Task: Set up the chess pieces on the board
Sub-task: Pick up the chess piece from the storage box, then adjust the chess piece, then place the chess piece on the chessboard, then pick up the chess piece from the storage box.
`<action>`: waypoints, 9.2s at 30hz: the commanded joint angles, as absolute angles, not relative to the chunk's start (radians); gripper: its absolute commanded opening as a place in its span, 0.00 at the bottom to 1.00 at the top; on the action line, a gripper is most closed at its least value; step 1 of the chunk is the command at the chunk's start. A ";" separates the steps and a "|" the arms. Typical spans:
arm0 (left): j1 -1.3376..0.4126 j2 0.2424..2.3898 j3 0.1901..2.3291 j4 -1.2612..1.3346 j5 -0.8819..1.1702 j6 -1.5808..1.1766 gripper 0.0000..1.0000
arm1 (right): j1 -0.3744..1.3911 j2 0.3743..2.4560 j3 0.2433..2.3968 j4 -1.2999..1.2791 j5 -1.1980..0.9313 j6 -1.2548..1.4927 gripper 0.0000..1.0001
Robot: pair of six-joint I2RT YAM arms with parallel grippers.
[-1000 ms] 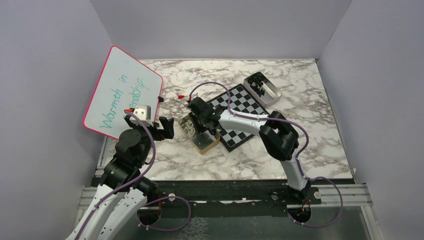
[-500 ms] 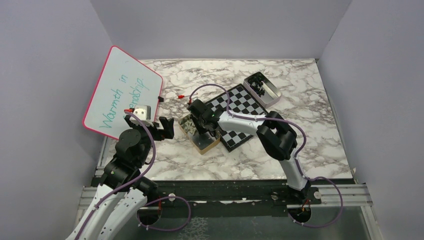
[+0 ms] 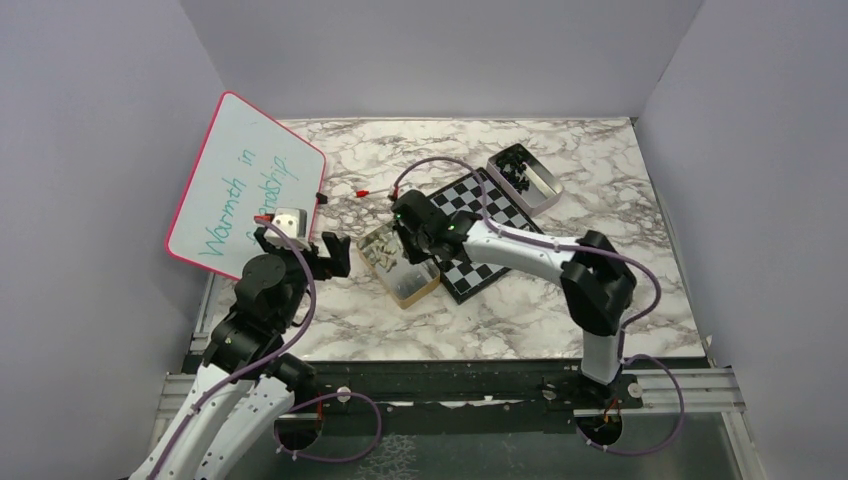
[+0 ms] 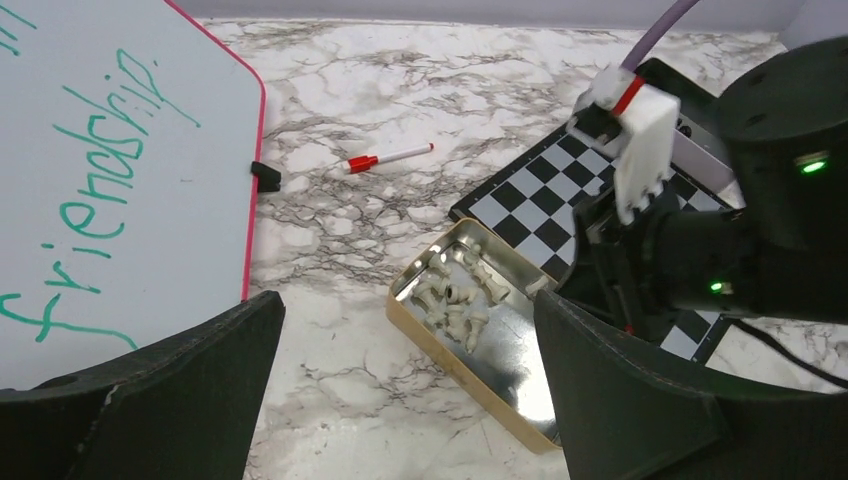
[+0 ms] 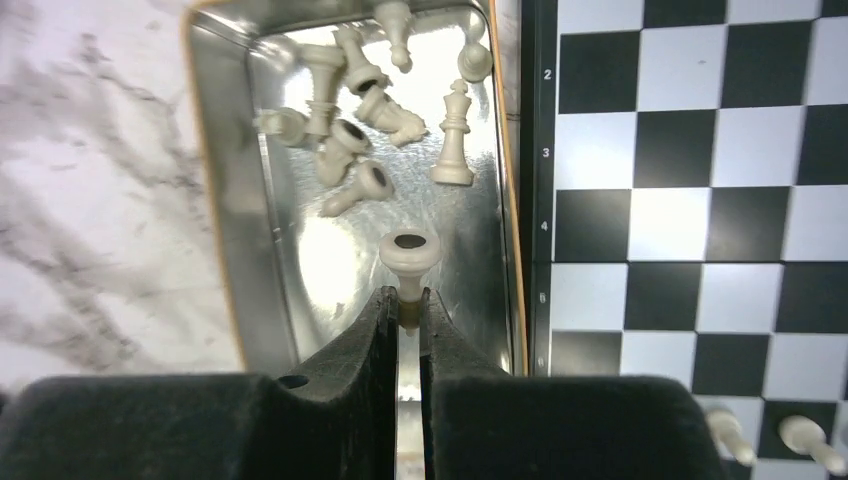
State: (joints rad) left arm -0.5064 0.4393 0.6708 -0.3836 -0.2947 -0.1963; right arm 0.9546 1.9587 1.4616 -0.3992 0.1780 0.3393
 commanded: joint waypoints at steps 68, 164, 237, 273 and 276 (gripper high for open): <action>-0.727 0.834 0.814 -0.638 0.820 1.050 0.20 | 0.905 1.424 1.132 -0.260 -0.666 0.466 0.09; -0.730 0.667 0.617 -0.248 -0.206 -0.092 0.99 | 0.426 1.544 1.103 -0.576 0.229 0.439 0.10; -0.729 0.647 0.609 -0.246 -0.184 -0.074 0.99 | 0.422 1.749 1.251 -0.708 0.241 0.402 0.25; -0.588 1.255 0.913 -0.324 -0.232 -0.417 0.46 | 0.422 1.197 1.165 -0.654 -0.064 0.369 0.36; -0.586 1.320 0.929 -0.307 -0.222 -0.487 0.38 | 0.422 1.159 1.146 -0.661 -0.071 0.365 0.36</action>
